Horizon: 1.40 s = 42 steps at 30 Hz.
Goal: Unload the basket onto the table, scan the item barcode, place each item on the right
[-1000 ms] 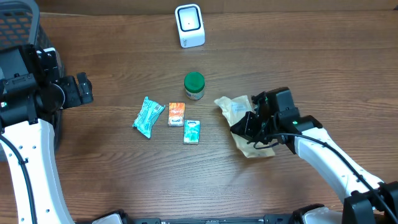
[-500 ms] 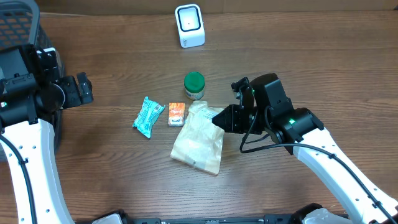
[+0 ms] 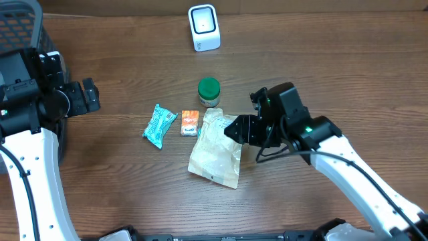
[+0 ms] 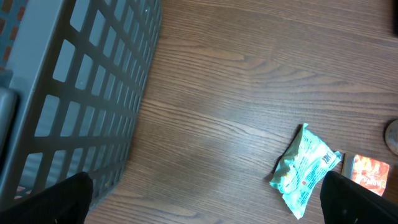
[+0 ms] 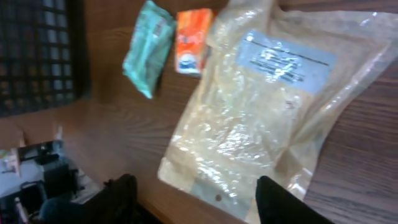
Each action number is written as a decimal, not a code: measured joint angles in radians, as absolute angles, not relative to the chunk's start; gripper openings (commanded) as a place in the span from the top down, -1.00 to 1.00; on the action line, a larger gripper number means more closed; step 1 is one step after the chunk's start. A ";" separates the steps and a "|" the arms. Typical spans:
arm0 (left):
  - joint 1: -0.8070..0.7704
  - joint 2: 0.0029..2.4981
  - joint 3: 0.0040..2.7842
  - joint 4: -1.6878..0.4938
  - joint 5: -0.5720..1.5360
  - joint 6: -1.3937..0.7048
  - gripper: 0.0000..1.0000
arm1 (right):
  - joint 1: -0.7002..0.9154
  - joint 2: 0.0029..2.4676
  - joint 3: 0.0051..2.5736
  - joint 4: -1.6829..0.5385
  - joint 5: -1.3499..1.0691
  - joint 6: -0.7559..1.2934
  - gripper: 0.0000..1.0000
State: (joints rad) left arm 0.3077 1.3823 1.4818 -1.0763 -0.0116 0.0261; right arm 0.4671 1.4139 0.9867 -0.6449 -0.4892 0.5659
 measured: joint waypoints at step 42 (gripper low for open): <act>0.308 1.382 1.482 -1.076 -0.012 0.026 -0.99 | 0.439 1.705 0.738 -0.141 -0.529 0.602 -0.24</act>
